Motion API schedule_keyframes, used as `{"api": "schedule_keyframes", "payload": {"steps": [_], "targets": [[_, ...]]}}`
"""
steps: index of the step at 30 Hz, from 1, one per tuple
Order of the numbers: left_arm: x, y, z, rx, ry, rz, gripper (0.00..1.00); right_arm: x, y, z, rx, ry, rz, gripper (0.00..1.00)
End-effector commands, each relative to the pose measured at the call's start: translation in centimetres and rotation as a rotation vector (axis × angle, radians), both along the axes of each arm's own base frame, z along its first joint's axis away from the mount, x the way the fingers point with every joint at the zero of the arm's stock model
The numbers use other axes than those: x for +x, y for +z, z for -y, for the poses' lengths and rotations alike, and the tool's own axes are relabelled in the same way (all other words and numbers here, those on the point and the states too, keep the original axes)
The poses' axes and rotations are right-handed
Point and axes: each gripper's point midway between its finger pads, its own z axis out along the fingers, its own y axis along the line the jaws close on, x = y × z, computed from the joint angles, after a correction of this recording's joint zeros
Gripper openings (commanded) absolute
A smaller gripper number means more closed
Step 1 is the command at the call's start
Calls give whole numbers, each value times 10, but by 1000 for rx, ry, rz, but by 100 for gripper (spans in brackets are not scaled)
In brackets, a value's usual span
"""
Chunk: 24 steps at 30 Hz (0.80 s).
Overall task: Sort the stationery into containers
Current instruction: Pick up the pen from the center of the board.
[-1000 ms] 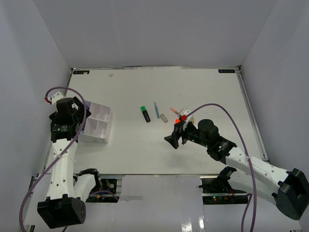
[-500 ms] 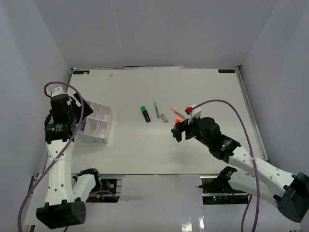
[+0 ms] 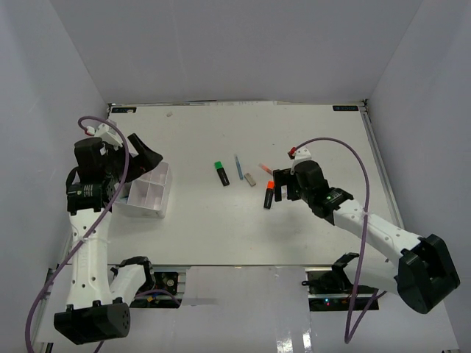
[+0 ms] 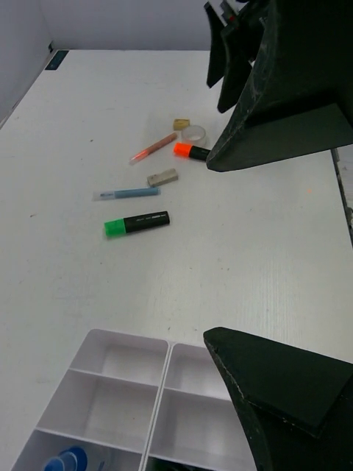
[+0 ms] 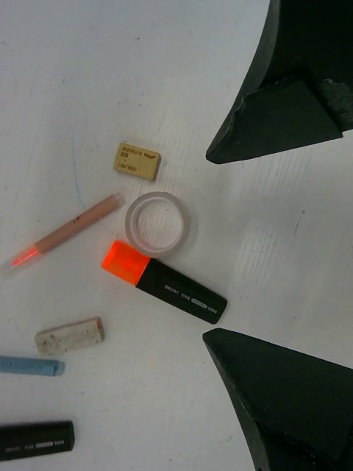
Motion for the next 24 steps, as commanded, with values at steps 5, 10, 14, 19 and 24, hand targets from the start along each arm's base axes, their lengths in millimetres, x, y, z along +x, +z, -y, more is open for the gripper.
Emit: {"api": "schedule_keyframes", "payload": {"steps": [5,10,14,19,24], "targets": [[10,-4,43,-115,-147,-1,98,28,-6,-19,25,15,-88,85],[15,-17,91,-94,-227,-41,98,18,-27,-33,72,-2,-192,78],[21,-36,113,-73,-251,-98,98,9,-44,-46,37,7,-228,79],[25,-43,123,-55,-260,-111,98,7,-62,-45,-3,-40,-260,79],[24,-49,126,-53,-267,-130,98,6,-86,-46,-50,-66,-290,75]]}}
